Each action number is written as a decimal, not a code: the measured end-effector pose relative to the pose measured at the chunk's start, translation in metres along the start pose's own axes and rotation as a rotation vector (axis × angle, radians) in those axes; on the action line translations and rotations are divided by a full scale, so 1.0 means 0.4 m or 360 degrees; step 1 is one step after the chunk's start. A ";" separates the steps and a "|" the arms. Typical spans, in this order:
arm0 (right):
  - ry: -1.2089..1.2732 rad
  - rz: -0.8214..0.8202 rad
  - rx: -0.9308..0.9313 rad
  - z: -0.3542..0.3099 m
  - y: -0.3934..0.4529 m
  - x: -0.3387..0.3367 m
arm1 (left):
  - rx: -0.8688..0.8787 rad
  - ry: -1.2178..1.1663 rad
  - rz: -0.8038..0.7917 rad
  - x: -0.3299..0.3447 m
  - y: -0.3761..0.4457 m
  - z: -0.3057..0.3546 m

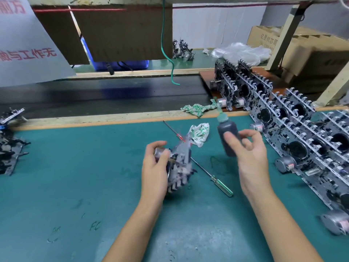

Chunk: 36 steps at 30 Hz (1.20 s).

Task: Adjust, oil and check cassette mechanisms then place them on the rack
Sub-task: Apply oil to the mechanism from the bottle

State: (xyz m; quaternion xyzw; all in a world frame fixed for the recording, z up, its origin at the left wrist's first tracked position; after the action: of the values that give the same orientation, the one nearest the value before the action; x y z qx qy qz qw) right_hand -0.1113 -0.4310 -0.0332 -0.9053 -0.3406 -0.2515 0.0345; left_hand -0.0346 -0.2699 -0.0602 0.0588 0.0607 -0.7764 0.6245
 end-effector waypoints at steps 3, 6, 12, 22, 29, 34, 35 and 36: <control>-0.0220 -0.0059 -0.0031 0.026 0.013 -0.011 | 0.0401 0.0565 0.0100 0.005 -0.009 -0.005; -0.0417 -0.0133 -0.0065 0.055 0.024 -0.024 | 0.0500 0.0808 0.0071 0.008 -0.017 -0.004; -0.0773 0.0057 -0.0571 0.050 -0.004 -0.017 | 0.0222 0.0818 -0.0162 -0.011 0.007 -0.004; -0.2286 -0.1633 -0.0200 0.041 -0.064 0.015 | 0.0345 0.0663 -0.0862 -0.078 0.048 -0.009; -0.2295 -0.1754 -0.0404 -0.002 -0.079 0.066 | 0.0386 0.0602 -0.0840 -0.121 0.035 0.007; -0.0700 -0.1718 0.0744 -0.042 -0.109 0.078 | -0.0315 -0.0459 -0.1336 -0.136 0.036 0.014; -0.0408 -0.1698 0.0891 -0.036 -0.120 0.083 | -0.0380 -0.0636 -0.1477 -0.121 0.027 0.013; -0.0187 -0.1647 0.1020 -0.024 -0.129 0.088 | -0.0402 -0.0775 -0.1589 -0.106 0.013 0.014</control>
State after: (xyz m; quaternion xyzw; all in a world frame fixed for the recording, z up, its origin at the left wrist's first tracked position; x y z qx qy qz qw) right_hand -0.1256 -0.3725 -0.0135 -0.5793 -0.7962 -0.0704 0.1596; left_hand -0.0207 -0.2313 -0.0478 -0.2330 0.0279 -0.9553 0.1801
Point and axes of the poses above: each hand's wrist, its own y-axis towards the middle knuckle, its own x-axis out of the palm, z = x × y, the point moved 1 cm from there along y, towards the middle knuckle, and after that the axes turned 14 degrees about y, right-handed, at the moved point
